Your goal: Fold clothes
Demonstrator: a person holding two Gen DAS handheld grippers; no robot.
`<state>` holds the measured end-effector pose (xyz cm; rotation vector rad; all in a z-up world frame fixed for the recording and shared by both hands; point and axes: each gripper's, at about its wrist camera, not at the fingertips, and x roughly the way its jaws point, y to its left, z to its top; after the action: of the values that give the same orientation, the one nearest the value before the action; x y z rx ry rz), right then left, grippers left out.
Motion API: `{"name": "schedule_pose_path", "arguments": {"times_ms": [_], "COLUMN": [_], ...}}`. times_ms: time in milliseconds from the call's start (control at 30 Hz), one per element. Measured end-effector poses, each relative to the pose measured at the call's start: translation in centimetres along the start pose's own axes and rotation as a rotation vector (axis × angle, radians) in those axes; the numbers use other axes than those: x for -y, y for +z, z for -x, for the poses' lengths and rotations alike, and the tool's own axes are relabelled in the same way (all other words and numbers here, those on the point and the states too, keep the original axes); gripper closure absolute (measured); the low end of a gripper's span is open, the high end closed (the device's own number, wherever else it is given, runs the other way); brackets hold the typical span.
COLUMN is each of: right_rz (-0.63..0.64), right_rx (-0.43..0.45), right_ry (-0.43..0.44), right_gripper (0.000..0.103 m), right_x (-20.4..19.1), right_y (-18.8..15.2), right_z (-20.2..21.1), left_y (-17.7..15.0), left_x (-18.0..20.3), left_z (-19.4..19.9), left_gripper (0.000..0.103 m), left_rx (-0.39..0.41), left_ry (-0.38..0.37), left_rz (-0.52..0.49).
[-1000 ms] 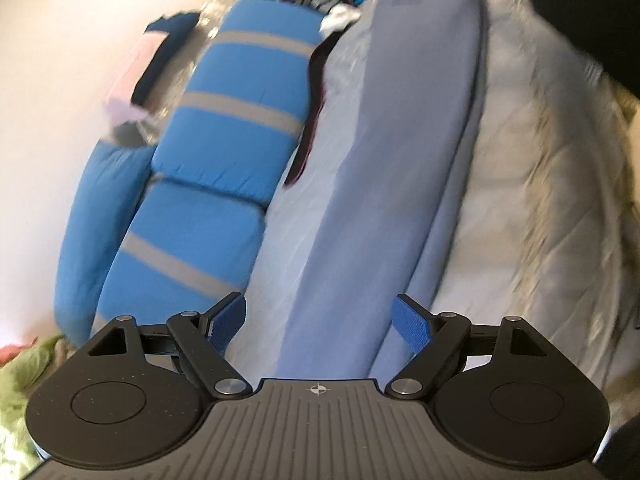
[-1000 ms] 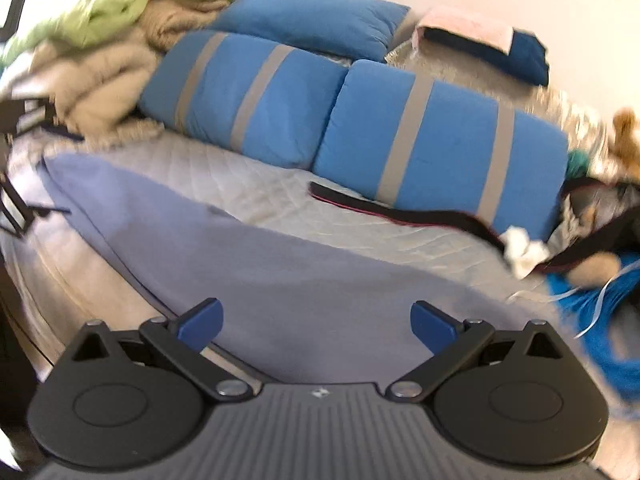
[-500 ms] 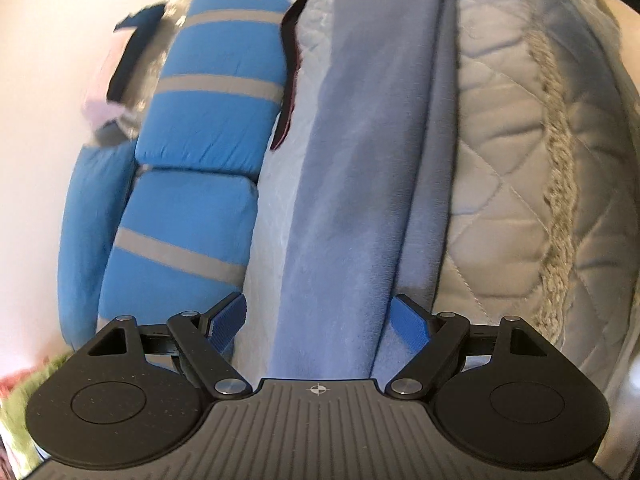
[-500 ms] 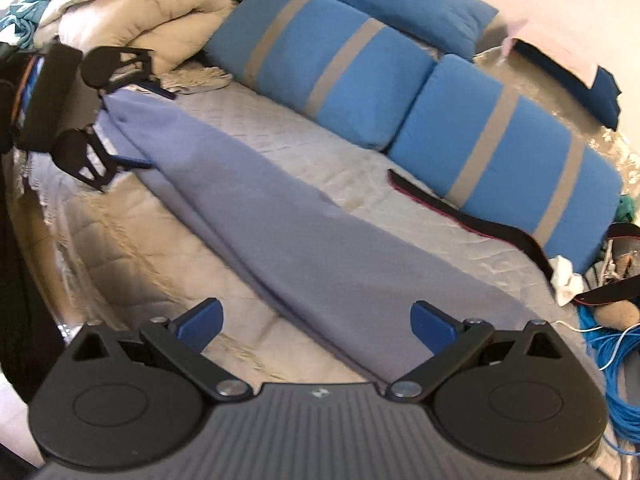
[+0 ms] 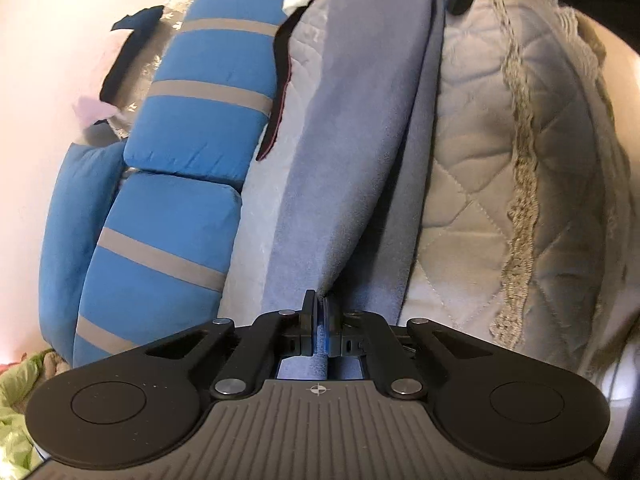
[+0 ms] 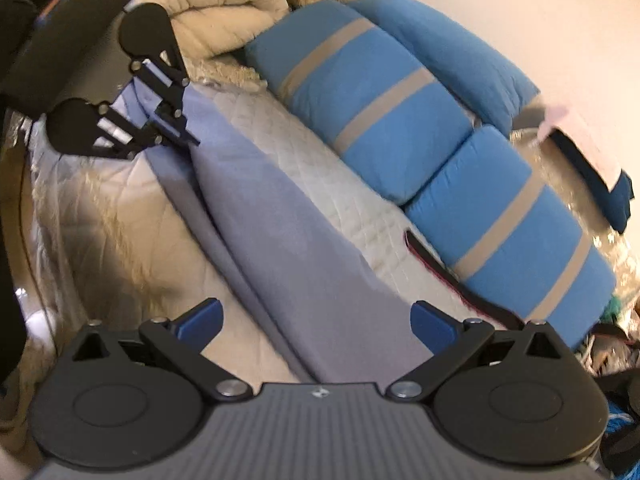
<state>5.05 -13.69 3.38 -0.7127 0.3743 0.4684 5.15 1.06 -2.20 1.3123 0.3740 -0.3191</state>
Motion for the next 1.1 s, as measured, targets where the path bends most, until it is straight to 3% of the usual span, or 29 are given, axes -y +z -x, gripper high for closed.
{"name": "schedule_pose_path", "arguments": {"times_ms": [67,133,300,367,433,467,500,633,767,833,867,933,1000,1100], "right_rz": [0.039,0.077,0.171,0.229,0.275,0.304,0.331,0.380,0.379,0.381,0.379,0.379,0.384,0.349], "right_rx": [0.026,0.045,0.083,0.091,0.081,0.077,0.076,0.084,0.035,0.017,0.017,0.027,0.045,0.049], "right_ry": [-0.022,-0.021,0.022,0.010,0.000,-0.003,-0.005,0.010,0.036,0.036,0.026,-0.008,-0.045,-0.037], "right_gripper": [0.002,0.015,0.035,0.049,0.085,0.089,0.103,0.103,0.103,0.102,0.095,0.070,0.057,0.050], "right_x": [-0.9,-1.9,-4.1,-5.1,-5.9,-6.3,-6.7,-7.4,-7.6,-7.9,-8.0,-8.3,-8.3,-7.5], "right_y": [0.6,1.4,2.8,2.9,3.0,2.9,2.9,2.3,2.0,1.9,1.9,1.8,1.6,1.8], "right_z": [-1.1,-2.2,-4.0,-4.7,-5.1,-5.3,-5.3,-4.9,-5.7,-6.1,-6.3,-6.3,-6.3,-6.4], "left_y": [-0.1,-0.1,0.0,-0.2,-0.3,-0.3,-0.4,-0.5,-0.7,-1.0,-1.2,-1.5,-1.9,-3.1], "left_x": [-0.4,-0.9,-1.4,-1.5,-1.4,-1.4,-1.2,-0.4,0.8,1.3,1.4,1.6,1.1,-0.1], "left_z": [0.6,1.2,1.9,2.0,1.9,1.9,1.7,1.3,0.1,-0.5,-0.5,-0.4,-0.3,-0.2], "left_gripper": [0.101,0.101,0.101,0.101,0.101,0.101,0.101,0.101,0.100,0.098,0.097,0.092,0.063,0.052], "left_rx": [0.016,0.033,0.050,0.053,0.053,0.052,0.049,0.032,-0.001,-0.033,-0.036,-0.048,-0.079,-0.134], "left_ry": [0.002,0.000,-0.002,-0.008,-0.018,-0.022,-0.027,-0.066,-0.094,-0.064,-0.047,-0.021,0.003,0.031], "left_rz": [0.022,0.045,0.063,0.070,0.072,0.071,0.066,0.032,-0.012,-0.048,-0.067,-0.092,-0.086,-0.070]}}
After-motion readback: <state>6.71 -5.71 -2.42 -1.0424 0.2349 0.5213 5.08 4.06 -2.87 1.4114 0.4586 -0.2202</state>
